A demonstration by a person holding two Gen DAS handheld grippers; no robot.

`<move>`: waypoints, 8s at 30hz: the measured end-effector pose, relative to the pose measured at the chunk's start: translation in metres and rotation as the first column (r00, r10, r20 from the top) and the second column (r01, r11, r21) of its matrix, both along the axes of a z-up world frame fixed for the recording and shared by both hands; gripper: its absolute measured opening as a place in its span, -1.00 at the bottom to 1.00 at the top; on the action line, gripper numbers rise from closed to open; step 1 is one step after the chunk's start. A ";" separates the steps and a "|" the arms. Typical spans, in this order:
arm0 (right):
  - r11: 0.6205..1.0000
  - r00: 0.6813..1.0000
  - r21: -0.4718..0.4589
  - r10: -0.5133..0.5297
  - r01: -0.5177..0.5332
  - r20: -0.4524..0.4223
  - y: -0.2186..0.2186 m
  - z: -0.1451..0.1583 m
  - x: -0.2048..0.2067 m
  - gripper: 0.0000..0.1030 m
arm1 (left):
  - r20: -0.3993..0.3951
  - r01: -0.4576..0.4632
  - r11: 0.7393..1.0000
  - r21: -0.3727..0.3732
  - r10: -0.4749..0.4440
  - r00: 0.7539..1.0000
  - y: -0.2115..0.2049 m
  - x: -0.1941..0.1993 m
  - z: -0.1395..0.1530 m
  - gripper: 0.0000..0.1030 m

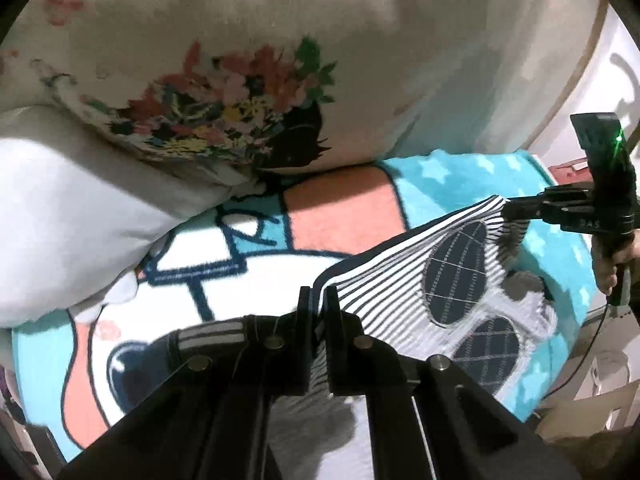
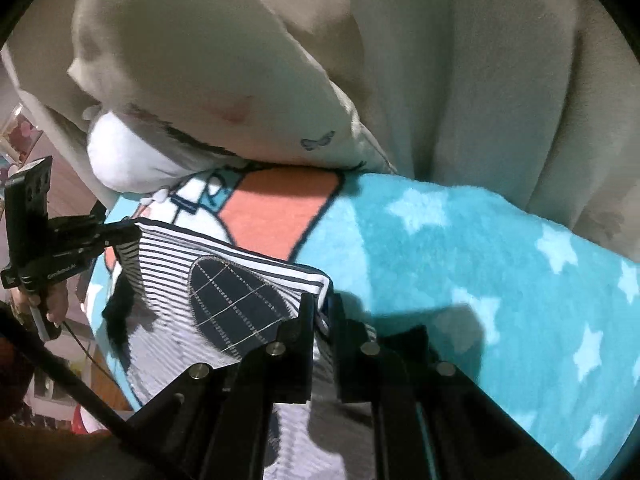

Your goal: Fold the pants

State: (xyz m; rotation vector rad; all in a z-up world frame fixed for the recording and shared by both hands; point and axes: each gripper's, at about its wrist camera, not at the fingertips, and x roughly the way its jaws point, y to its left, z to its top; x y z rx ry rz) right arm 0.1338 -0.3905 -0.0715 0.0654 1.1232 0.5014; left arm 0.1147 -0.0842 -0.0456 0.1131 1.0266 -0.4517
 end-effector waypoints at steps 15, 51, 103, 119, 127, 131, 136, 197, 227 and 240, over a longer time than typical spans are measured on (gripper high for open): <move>0.986 0.983 0.067 -0.148 0.156 -0.110 -0.017 -0.030 -0.137 -0.85 | -0.108 -0.084 0.996 -0.042 0.079 0.991 0.003 -0.128 -0.055 -0.90; 0.751 0.752 0.061 -0.650 0.658 -0.111 -0.103 -0.053 -0.167 -0.84 | -0.134 -0.340 0.931 -0.132 0.323 0.937 0.081 -0.134 -0.026 -0.35; 0.677 0.702 0.199 -0.706 0.708 -0.093 -0.086 -0.054 -0.198 0.28 | -0.203 -0.013 0.975 -0.224 -0.033 0.979 -0.051 -0.045 -0.008 0.28; 0.673 0.784 0.428 -0.598 0.604 -0.167 -0.086 -0.088 -0.180 0.43 | -0.361 0.403 0.897 -0.183 -0.442 0.821 -0.275 -0.008 -0.071 0.29; 0.698 0.829 0.457 -0.523 0.551 -0.200 -0.089 -0.097 -0.154 -0.54 | -0.440 0.521 0.833 -0.189 -0.546 0.713 -0.303 -0.019 -0.094 -0.22; 0.712 0.839 0.460 -0.517 0.530 -0.167 -0.093 -0.086 -0.145 -0.57 | -0.400 0.504 0.842 -0.192 -0.536 0.743 -0.306 -0.015 -0.075 -0.50; 0.742 0.841 0.422 -0.530 0.521 -0.108 -0.107 -0.071 -0.134 -0.58 | -0.353 0.490 0.852 -0.184 -0.523 0.776 -0.323 -0.007 -0.060 -0.51; 0.963 0.975 0.166 -0.220 0.214 0.018 0.101 -0.018 -0.154 0.17 | -0.272 -0.084 0.899 -0.429 -0.040 0.961 0.004 -0.025 -0.032 0.05; 0.969 0.979 0.158 -0.178 0.192 -0.097 0.183 -0.027 -0.103 0.16 | -0.283 -0.410 0.878 -0.248 0.339 0.897 0.162 -0.092 -0.071 0.06; 0.987 0.961 -0.127 0.063 -0.100 -0.271 0.341 -0.066 -0.048 0.52 | -0.353 -0.481 0.819 -0.312 0.370 0.859 0.182 -0.125 -0.092 0.05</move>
